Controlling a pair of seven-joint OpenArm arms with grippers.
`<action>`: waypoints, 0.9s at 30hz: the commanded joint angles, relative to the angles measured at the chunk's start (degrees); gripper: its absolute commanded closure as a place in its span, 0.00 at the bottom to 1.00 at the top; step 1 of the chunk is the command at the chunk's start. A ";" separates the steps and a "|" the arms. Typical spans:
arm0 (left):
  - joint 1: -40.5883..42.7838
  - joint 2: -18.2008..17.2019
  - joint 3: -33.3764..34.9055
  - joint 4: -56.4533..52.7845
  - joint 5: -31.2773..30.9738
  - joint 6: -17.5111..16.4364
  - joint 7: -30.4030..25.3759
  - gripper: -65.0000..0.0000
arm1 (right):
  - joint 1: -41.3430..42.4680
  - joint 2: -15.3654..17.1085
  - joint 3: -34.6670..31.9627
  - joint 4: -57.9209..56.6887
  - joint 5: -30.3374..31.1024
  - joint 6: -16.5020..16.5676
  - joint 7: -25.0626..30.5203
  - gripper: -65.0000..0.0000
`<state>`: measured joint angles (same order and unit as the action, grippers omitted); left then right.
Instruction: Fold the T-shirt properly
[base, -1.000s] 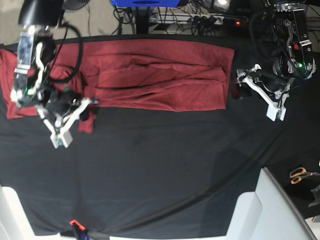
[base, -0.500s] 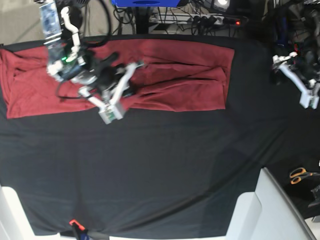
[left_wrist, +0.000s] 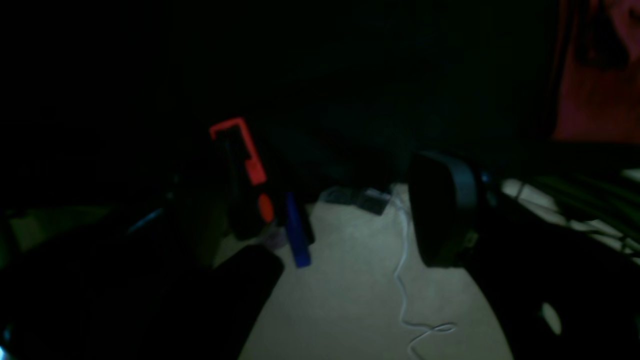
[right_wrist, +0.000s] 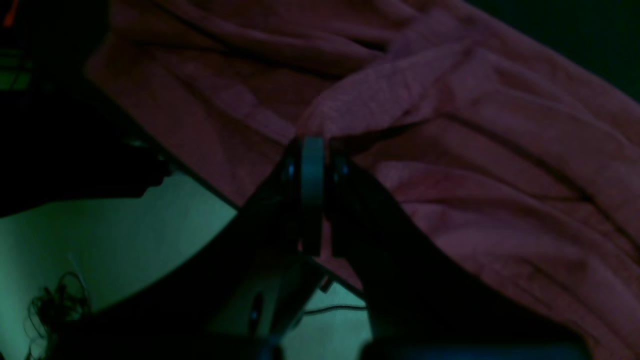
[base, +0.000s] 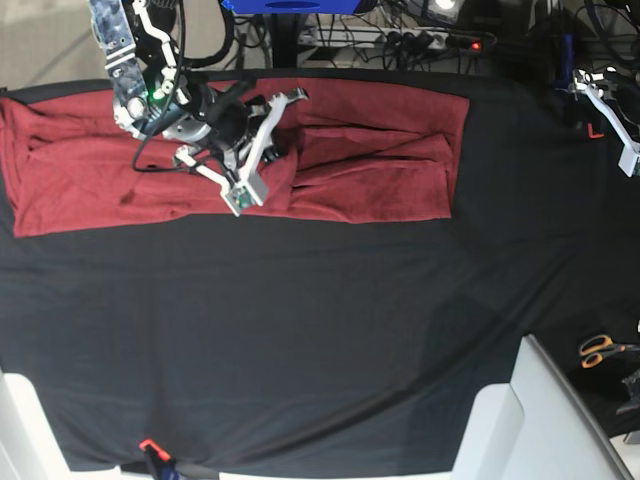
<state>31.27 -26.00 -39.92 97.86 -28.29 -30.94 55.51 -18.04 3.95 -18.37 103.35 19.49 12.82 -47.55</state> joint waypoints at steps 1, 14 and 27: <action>-0.19 -0.68 -0.47 0.73 0.73 -0.05 -0.60 0.17 | -0.20 -0.21 0.13 0.17 1.04 0.41 1.00 1.00; -1.33 2.83 -0.39 0.73 4.25 -1.19 -0.69 0.17 | -2.75 3.22 -5.41 9.40 1.31 0.50 2.58 0.68; -10.04 14.79 11.75 -4.46 2.40 -1.28 -0.60 0.15 | -13.91 4.89 14.81 9.48 1.22 0.41 14.71 0.68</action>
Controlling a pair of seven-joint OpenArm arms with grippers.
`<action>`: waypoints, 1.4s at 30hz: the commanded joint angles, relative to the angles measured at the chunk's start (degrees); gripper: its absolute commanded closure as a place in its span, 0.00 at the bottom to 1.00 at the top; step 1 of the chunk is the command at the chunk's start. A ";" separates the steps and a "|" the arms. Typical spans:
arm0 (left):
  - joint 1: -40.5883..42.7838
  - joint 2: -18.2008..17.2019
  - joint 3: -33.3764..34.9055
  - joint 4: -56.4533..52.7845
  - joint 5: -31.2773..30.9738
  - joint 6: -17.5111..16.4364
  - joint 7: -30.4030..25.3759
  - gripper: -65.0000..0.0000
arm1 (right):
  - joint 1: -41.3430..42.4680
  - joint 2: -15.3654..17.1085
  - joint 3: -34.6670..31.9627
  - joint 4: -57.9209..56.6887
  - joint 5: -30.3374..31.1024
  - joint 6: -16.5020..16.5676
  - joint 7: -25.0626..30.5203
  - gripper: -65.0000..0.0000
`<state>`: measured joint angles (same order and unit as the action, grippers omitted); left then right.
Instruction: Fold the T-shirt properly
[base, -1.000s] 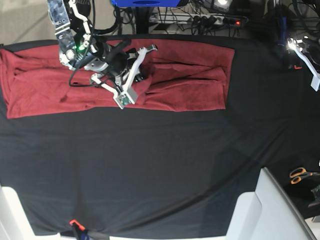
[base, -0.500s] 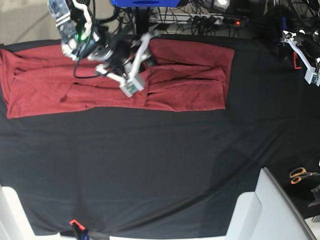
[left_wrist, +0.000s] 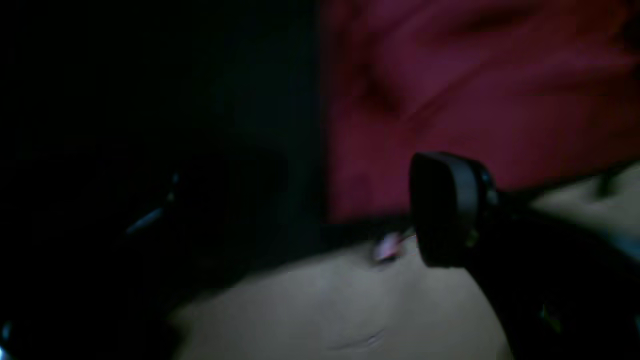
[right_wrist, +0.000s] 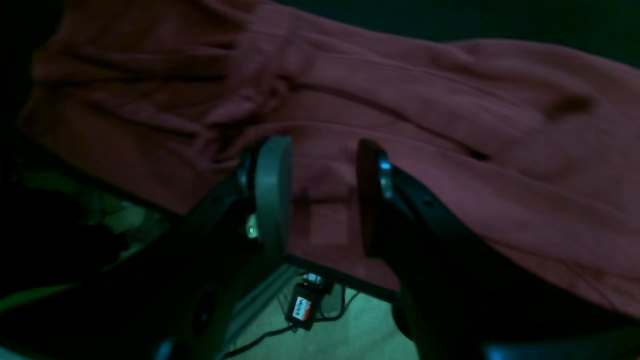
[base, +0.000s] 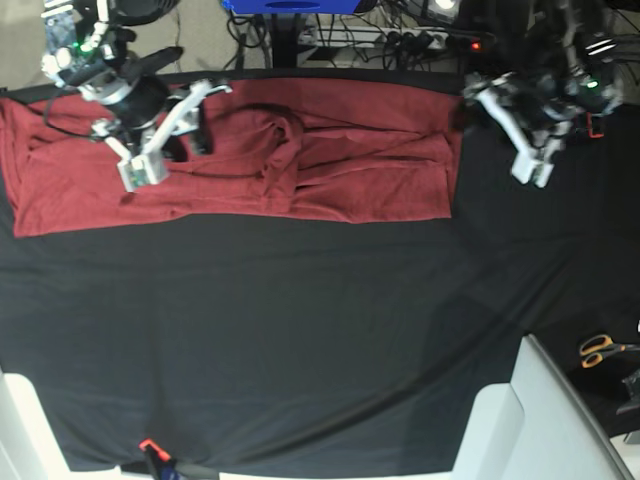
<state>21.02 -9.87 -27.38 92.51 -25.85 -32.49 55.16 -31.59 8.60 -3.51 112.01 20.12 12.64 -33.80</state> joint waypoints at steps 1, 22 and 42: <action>-1.02 -0.81 -1.06 -1.12 -1.63 0.27 -0.25 0.15 | -0.98 0.23 0.39 0.83 0.58 0.59 0.97 0.68; 3.56 -9.34 -18.12 -5.43 -12.35 -7.51 -0.34 0.17 | 17.66 -1.96 -16.49 -9.02 0.41 -1.26 -8.97 0.67; 10.15 -10.13 -24.71 -3.67 -12.35 -7.51 -0.34 0.17 | 35.42 -5.66 -16.76 -33.90 0.41 -3.46 -10.64 0.67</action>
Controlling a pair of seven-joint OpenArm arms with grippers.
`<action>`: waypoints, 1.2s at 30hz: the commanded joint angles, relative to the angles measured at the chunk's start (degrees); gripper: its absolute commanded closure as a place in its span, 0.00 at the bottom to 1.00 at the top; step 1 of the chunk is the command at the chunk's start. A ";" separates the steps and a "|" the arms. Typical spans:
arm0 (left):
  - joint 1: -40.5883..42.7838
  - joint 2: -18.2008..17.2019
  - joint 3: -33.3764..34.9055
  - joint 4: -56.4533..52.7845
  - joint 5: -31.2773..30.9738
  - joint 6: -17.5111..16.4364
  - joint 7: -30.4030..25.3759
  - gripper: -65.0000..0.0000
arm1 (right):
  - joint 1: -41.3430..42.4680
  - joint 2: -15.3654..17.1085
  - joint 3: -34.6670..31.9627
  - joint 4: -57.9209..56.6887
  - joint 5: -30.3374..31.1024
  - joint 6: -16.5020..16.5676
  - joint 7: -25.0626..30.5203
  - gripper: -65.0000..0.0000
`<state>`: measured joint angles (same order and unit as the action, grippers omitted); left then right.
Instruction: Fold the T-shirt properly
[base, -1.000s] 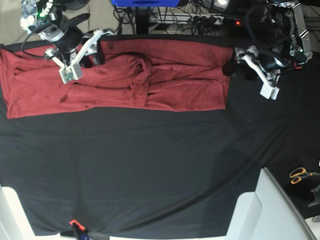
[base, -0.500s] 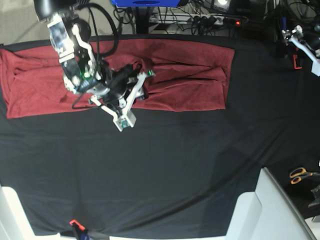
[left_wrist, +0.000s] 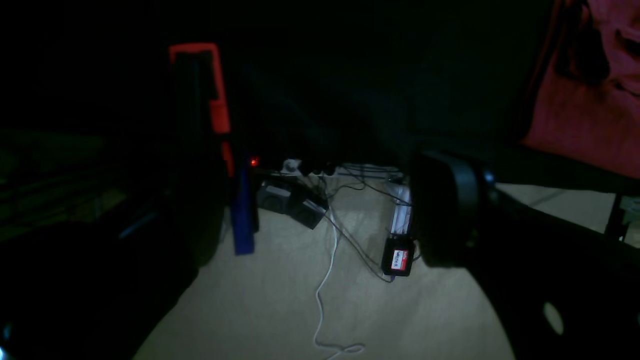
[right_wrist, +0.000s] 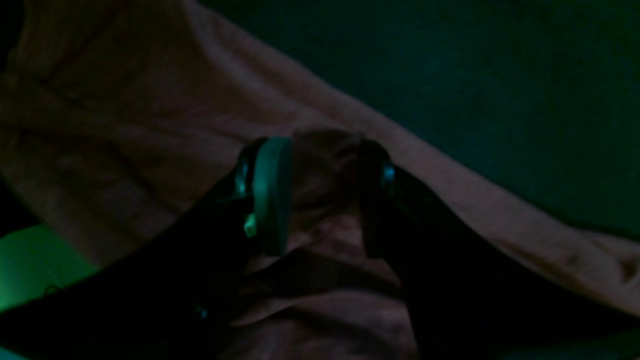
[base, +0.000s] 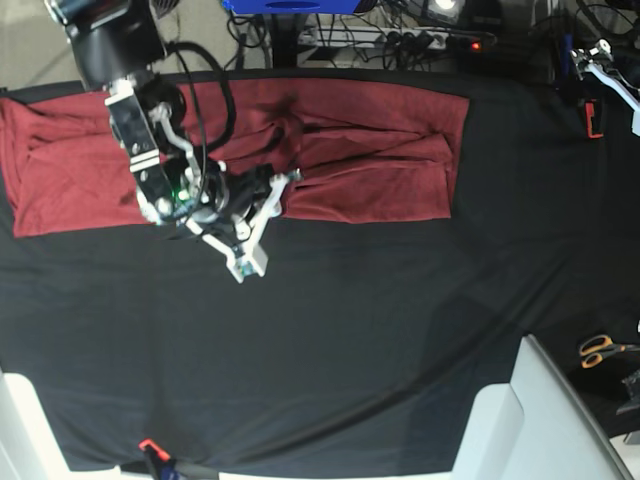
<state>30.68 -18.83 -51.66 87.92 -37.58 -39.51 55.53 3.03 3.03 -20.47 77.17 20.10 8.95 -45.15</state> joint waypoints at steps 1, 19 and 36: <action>0.49 -1.08 -0.34 0.92 -0.61 -0.49 -0.71 0.17 | 0.97 -0.08 0.03 0.06 0.43 0.24 0.79 0.67; -0.04 -1.08 -0.34 0.48 -0.61 -0.49 -0.71 0.17 | -6.50 -0.17 -0.15 13.16 0.69 0.06 0.35 0.99; -3.03 0.41 7.40 0.83 5.28 -0.49 -0.80 0.17 | -10.28 -3.33 -9.64 16.86 -1.94 0.32 -1.76 0.99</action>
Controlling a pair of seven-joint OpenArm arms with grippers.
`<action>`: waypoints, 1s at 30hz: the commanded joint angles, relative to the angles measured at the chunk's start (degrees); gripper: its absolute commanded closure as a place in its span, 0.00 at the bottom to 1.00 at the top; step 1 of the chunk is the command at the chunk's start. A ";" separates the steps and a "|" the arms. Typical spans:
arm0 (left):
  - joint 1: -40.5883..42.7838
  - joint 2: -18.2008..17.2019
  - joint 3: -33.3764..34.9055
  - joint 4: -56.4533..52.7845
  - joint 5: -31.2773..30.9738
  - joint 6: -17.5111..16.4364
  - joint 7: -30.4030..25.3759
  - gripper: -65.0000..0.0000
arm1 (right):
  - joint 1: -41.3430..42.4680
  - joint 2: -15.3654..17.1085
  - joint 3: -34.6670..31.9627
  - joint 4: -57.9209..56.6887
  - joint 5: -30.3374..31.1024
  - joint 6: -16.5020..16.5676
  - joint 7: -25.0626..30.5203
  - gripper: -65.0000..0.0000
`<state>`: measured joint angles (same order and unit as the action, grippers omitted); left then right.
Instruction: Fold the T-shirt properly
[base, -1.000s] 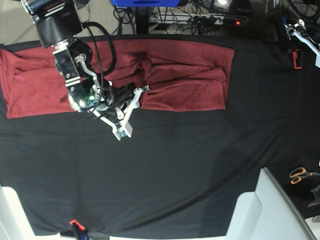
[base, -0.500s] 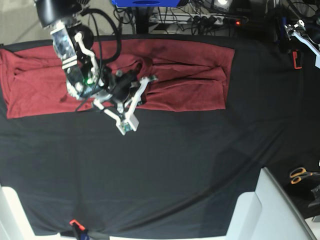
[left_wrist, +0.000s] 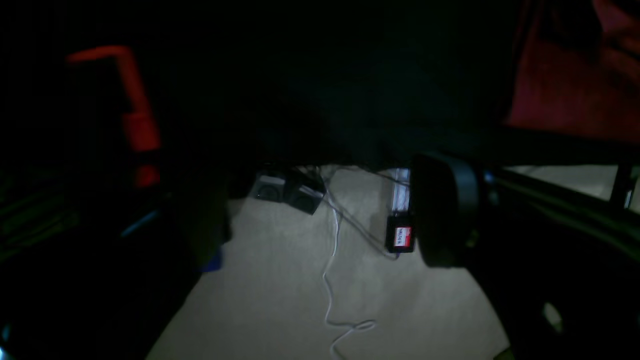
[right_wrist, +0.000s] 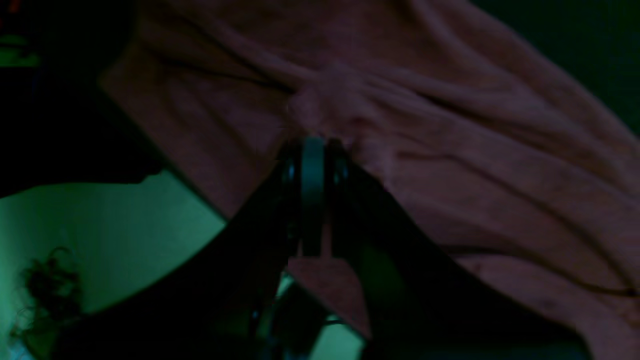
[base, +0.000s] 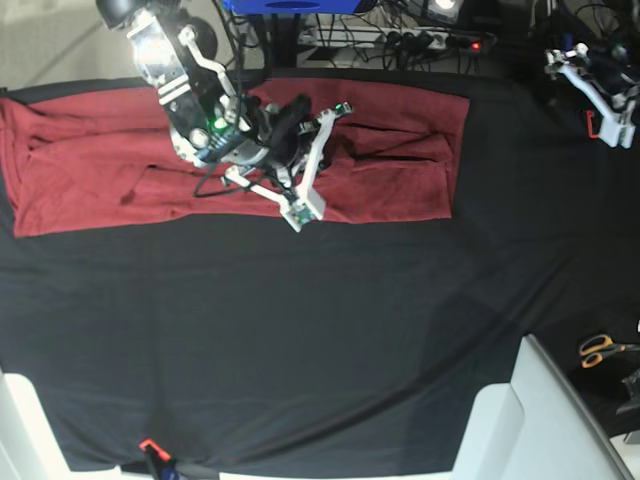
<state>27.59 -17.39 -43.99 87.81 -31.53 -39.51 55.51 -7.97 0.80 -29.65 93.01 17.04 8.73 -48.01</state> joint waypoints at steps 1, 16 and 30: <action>-0.30 -0.68 -0.10 0.94 0.28 -0.49 -0.78 0.17 | 1.59 -1.11 -1.60 0.31 1.12 0.28 1.02 0.99; -5.40 2.05 0.34 1.02 3.79 -0.49 -0.78 0.15 | 1.94 3.64 -3.98 8.31 1.38 0.54 -3.90 0.34; -12.52 7.50 9.22 -3.99 2.30 -0.49 -0.60 0.15 | -15.46 10.06 19.58 17.54 1.12 0.63 10.87 0.33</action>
<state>15.05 -9.02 -34.37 83.11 -28.62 -39.51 55.35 -23.75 10.44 -10.35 109.49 17.56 9.02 -38.76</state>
